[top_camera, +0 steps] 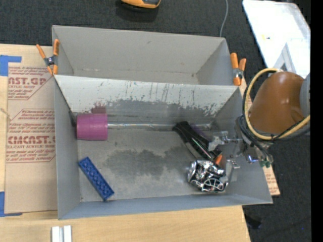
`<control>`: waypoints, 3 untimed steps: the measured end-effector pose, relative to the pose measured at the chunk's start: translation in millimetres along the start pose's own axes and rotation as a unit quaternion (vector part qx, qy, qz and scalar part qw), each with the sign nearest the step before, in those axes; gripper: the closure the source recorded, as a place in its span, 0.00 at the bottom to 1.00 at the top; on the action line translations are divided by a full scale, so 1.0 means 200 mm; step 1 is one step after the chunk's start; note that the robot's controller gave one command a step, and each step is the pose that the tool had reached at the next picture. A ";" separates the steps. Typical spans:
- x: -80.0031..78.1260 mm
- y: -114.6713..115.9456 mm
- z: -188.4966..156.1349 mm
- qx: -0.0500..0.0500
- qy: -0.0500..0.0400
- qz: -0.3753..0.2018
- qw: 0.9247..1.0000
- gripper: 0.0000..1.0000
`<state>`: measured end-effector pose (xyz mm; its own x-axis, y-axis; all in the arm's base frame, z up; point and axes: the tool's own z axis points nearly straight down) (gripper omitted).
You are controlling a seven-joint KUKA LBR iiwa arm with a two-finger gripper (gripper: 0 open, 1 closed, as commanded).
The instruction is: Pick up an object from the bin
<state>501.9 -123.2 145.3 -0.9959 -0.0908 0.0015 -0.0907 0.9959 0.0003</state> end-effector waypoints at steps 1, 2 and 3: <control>0.06 -0.08 -0.06 0.000 -0.002 -0.007 1.000 0.00; 0.11 -0.03 0.10 -0.001 0.001 -0.012 1.000 0.00; 0.08 0.01 0.34 0.003 -0.009 -0.102 0.995 0.00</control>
Offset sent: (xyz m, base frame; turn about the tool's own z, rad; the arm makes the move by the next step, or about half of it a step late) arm -0.0206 -0.0084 -0.0169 -0.0241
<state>486.1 -122.9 77.4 -0.9567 -0.2905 -0.0162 -0.2904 0.9569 -0.0067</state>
